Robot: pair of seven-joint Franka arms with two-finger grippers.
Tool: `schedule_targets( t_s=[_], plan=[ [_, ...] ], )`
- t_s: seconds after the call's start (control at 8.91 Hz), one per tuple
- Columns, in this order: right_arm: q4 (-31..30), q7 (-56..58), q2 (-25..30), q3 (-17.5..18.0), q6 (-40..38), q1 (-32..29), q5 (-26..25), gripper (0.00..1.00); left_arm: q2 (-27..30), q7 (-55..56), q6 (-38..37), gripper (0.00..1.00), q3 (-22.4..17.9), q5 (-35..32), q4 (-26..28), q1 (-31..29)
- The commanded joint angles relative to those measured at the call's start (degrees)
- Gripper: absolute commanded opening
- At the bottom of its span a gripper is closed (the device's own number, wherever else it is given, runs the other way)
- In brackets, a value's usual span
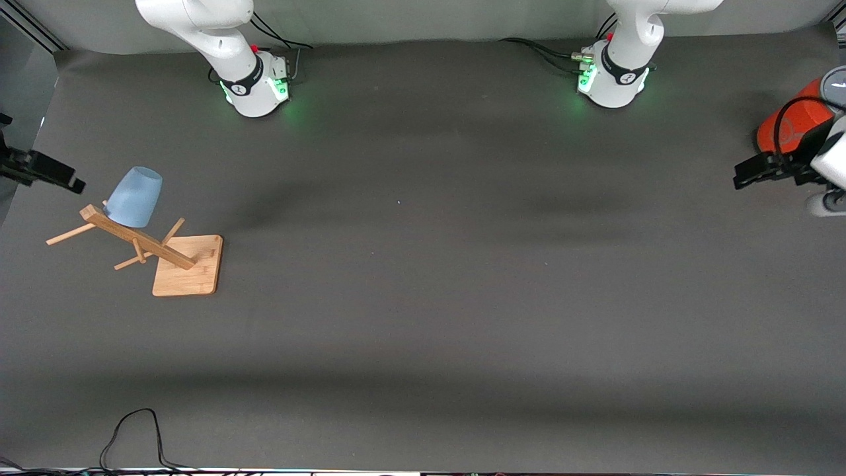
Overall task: Rotate and upright cup with both arms
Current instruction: 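Reach the right gripper toward the light blue cup on the mug tree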
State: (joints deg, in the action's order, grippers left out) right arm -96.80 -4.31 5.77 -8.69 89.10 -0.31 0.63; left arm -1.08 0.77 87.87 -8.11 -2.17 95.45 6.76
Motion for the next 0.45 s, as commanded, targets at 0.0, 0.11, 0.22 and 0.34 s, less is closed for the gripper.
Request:
schedule_targets(
  t_s=[0.0,0.11,0.22,0.34],
  plan=[
    [-3.22,-4.18,2.49,-0.19,0.21,0.84,-0.72,1.00,-2.43,-0.60,-1.21,1.00,-0.24,-0.37,-1.50,0.54],
    [-3.40,-12.05,2.49,-0.19,-0.15,0.93,-0.19,1.00,-3.22,-0.60,-1.21,1.00,-0.33,-0.37,-1.50,0.45],
    [-3.92,-19.35,2.84,-0.10,-0.76,0.93,-0.01,1.00,-3.75,-0.60,-0.86,1.00,-0.33,-0.37,-1.58,0.45],
    [-5.14,-26.04,3.80,-0.10,-0.85,1.02,0.08,1.00,-4.10,-0.60,-0.68,1.00,-0.33,-0.37,-1.76,0.54]
  ],
)
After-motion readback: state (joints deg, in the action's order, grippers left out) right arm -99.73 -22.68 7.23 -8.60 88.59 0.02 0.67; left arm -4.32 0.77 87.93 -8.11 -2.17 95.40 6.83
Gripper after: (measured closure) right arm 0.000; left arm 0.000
